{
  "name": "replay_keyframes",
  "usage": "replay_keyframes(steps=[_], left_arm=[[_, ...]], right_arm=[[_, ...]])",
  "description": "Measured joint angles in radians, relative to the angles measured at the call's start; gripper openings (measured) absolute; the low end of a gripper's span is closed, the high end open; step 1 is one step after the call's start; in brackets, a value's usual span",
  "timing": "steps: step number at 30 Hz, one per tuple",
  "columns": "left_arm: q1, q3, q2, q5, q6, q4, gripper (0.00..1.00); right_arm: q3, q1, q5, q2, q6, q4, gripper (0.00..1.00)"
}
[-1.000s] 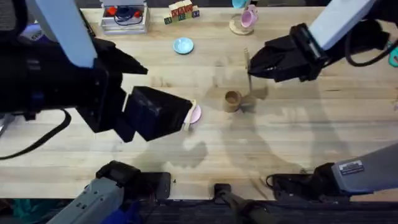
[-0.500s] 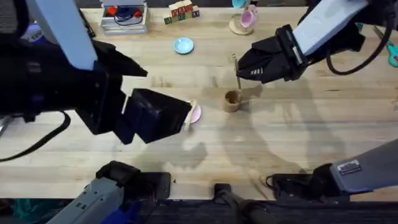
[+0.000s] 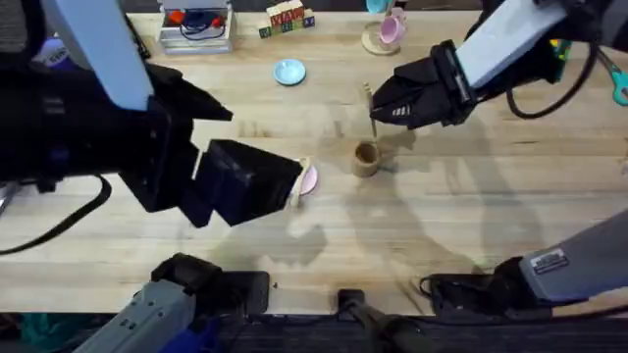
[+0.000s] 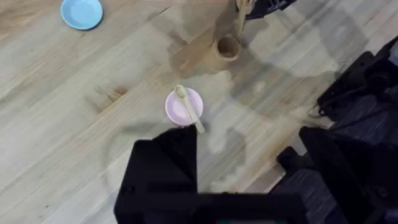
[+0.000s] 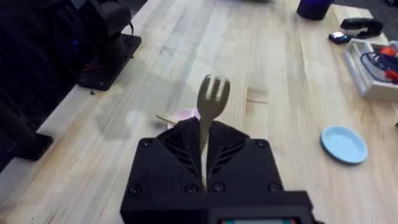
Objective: Pick up a utensil and set it on the pink plate, then put the other utensil in the container.
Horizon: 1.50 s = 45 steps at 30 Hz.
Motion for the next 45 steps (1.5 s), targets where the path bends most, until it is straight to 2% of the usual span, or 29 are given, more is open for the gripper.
replay_keyframes(steps=[12,45], left_arm=[[0.000,0.000,0.000,0.000,0.000,0.000,0.994],[0.000,0.000,0.000,-0.022,0.001,0.001,0.994]], right_arm=[[-0.004,0.000,-0.032,0.154,-0.002,0.053,0.033],[-0.009,0.018,-0.042,0.361,-0.002,0.100,0.033]])
